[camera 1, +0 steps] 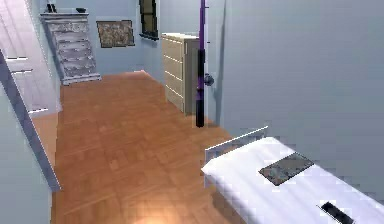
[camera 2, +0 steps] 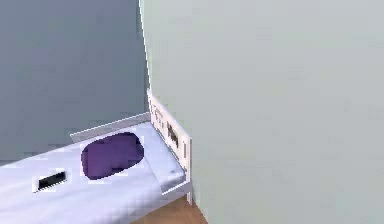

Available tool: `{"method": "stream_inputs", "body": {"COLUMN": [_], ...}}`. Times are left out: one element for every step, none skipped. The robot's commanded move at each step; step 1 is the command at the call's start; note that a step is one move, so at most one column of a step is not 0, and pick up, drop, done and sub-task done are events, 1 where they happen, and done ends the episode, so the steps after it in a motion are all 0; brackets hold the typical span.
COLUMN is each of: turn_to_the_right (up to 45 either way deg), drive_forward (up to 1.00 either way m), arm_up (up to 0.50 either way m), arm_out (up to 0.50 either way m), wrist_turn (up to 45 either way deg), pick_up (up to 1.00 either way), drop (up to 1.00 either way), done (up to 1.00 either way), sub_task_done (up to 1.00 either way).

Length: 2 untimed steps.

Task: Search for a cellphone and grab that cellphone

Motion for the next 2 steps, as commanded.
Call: {"method": "stream_inputs", "body": {"turn_to_the_right": [-9.0, 0.0], "drive_forward": [0.0, 0.25], "arm_up": [0.0, 0.0], "arm_out": [0.0, 0.0], "wrist_turn": [0.0, 0.0], "pick_up": [0.0, 0.0], "drop": [0.0, 0.0], "done": [0.0, 0.0], "sub_task_done": [0.0, 0.0]}}
